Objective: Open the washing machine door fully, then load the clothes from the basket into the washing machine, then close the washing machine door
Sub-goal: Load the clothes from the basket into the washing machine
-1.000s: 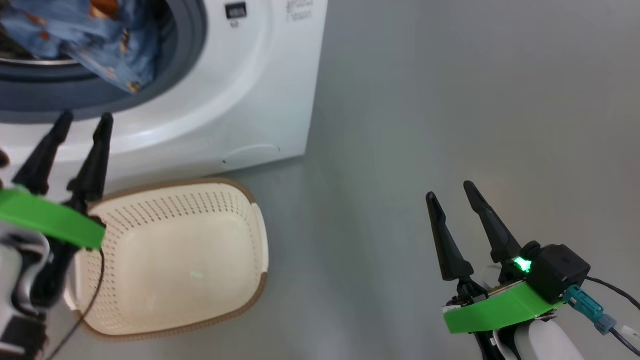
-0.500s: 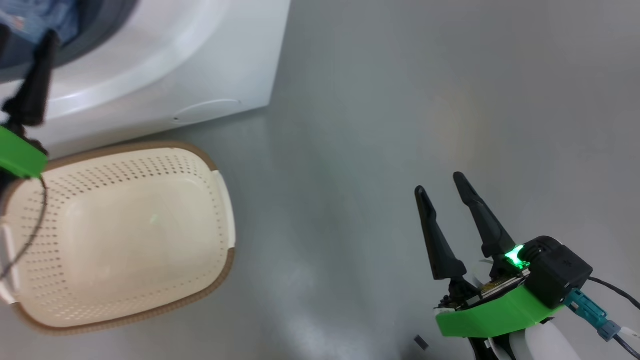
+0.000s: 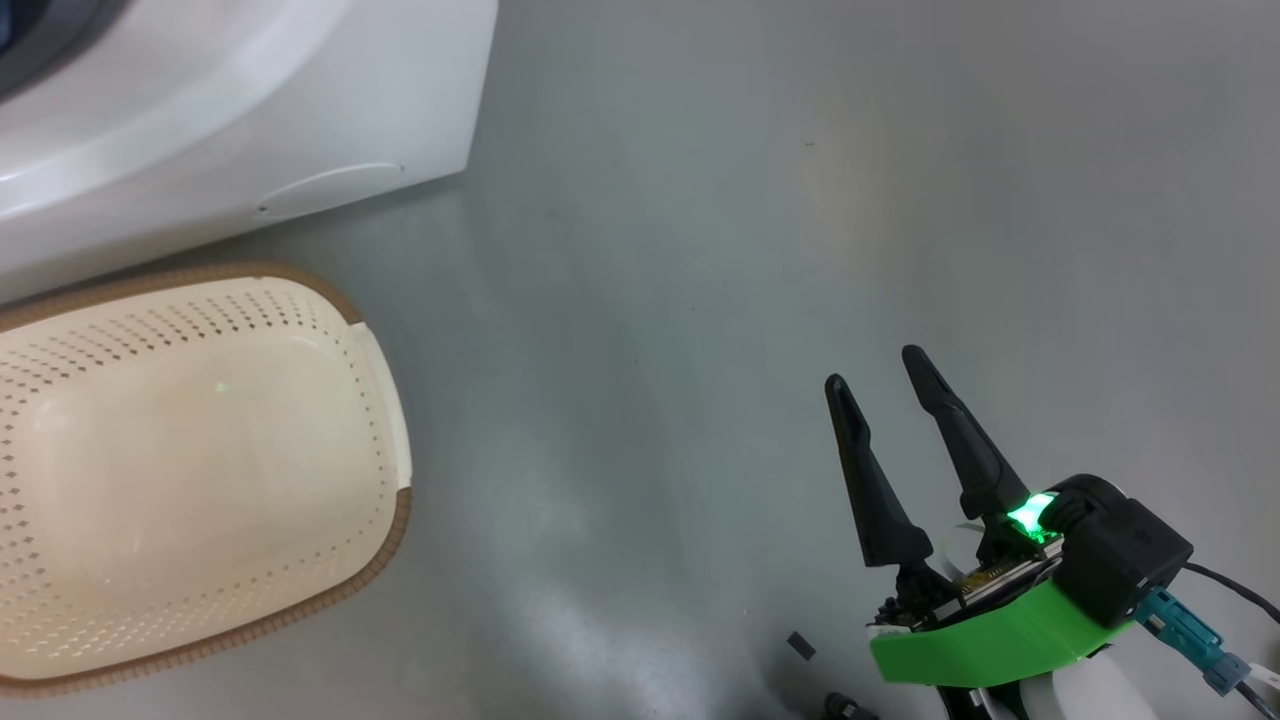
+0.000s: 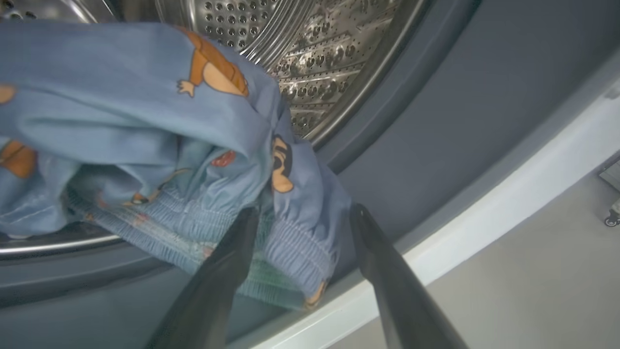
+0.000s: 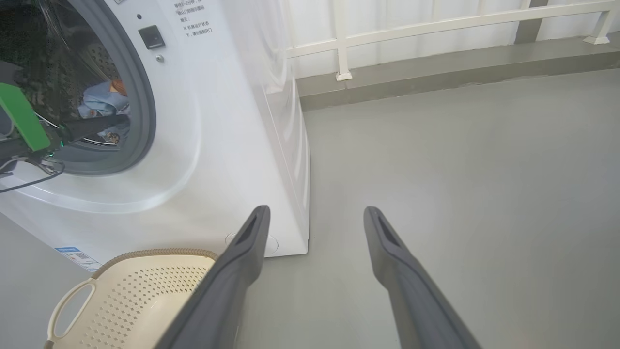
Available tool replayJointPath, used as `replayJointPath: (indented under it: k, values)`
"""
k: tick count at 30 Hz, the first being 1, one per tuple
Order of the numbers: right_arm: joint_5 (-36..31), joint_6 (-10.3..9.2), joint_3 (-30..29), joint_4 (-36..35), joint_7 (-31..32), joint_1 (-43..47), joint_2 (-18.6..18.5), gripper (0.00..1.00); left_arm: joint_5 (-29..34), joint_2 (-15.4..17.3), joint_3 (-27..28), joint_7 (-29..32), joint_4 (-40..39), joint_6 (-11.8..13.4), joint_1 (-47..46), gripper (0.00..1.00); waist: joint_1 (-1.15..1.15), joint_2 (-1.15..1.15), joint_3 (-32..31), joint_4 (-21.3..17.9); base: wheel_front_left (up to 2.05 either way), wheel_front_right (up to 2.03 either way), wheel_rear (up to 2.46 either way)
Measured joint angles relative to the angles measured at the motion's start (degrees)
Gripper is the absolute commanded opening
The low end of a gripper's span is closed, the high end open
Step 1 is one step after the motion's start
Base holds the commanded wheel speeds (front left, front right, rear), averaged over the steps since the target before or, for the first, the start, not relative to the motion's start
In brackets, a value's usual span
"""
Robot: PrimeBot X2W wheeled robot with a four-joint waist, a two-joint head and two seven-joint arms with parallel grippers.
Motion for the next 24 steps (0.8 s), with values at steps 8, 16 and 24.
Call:
replayJointPath:
  k: [8, 16, 24]
  values:
    - [0.01, 0.00, 0.04, -0.12, 0.00, 0.20, 0.03, 1.00, 0.02, -0.04, -2.60, 2.00, 2.43, 0.00, -2.11, 0.54, 0.00, 0.00, 0.20, -0.20, 0.00, 0.00, 0.00]
    - [0.01, 0.00, 0.09, -0.11, 0.00, 0.20, 0.03, 1.00, -0.47, 0.41, -4.32, 2.98, 3.14, 0.00, -3.71, 0.00, 0.00, 0.00, 0.29, -0.29, 0.00, 0.00, 0.00]
    - [0.58, 0.00, 1.18, -0.77, 0.00, 0.24, 0.05, 1.00, -3.39, 2.24, -2.71, 3.01, 4.82, 0.00, -7.55, 0.00, 0.00, 0.00, 1.52, -1.21, 0.00, 0.00, 0.00]
